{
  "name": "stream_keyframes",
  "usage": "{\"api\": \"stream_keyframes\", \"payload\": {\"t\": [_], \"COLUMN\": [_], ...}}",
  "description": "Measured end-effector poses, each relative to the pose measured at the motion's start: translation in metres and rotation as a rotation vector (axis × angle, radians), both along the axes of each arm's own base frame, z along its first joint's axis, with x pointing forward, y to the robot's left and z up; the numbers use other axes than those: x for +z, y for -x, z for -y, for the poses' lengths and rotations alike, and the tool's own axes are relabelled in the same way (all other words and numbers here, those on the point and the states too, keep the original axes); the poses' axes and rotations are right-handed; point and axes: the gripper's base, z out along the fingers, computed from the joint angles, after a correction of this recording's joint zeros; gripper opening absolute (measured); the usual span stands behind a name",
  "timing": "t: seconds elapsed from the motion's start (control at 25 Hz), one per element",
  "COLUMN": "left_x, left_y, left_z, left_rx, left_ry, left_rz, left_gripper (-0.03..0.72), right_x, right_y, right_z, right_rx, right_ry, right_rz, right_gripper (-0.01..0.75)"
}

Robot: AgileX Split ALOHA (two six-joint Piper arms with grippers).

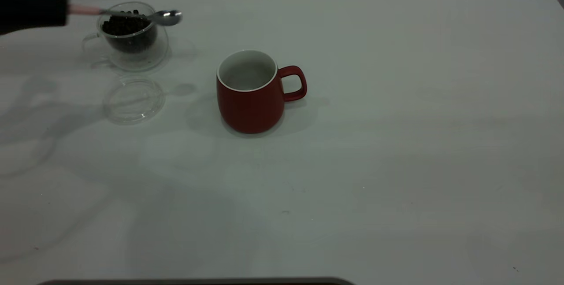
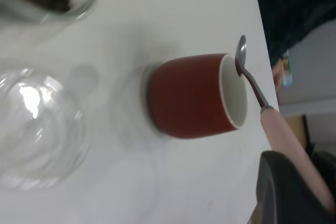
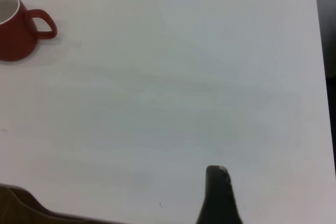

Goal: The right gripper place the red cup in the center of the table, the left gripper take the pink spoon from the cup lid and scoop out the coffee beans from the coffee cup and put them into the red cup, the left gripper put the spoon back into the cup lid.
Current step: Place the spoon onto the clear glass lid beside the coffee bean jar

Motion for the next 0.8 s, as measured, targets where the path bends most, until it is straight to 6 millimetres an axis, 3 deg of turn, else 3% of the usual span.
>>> {"api": "stream_keyframes", "payload": {"t": [0.12, 0.28, 0.56, 0.8], "left_x": [-0.008, -0.018, -0.032, -0.061], "left_y": [0.019, 0.036, 0.037, 0.04], "left_z": [-0.023, -0.034, -0.04, -0.039], "left_rx": [0.074, 0.133, 0.175, 0.196], "left_ry": [0.018, 0.019, -0.081, -0.066], "left_rz": [-0.053, -0.11, -0.139, -0.19], "left_gripper": [0.125, 0.125, 0.125, 0.125], "right_x": [0.0, 0.0, 0.0, 0.0], "right_y": [0.0, 0.0, 0.0, 0.0], "right_z": [0.0, 0.0, 0.0, 0.0], "right_rx": [0.0, 0.0, 0.0, 0.0], "right_ry": [0.0, 0.0, 0.0, 0.0], "right_rz": [0.0, 0.0, 0.0, 0.0], "right_gripper": [0.591, 0.591, 0.591, 0.591]}}
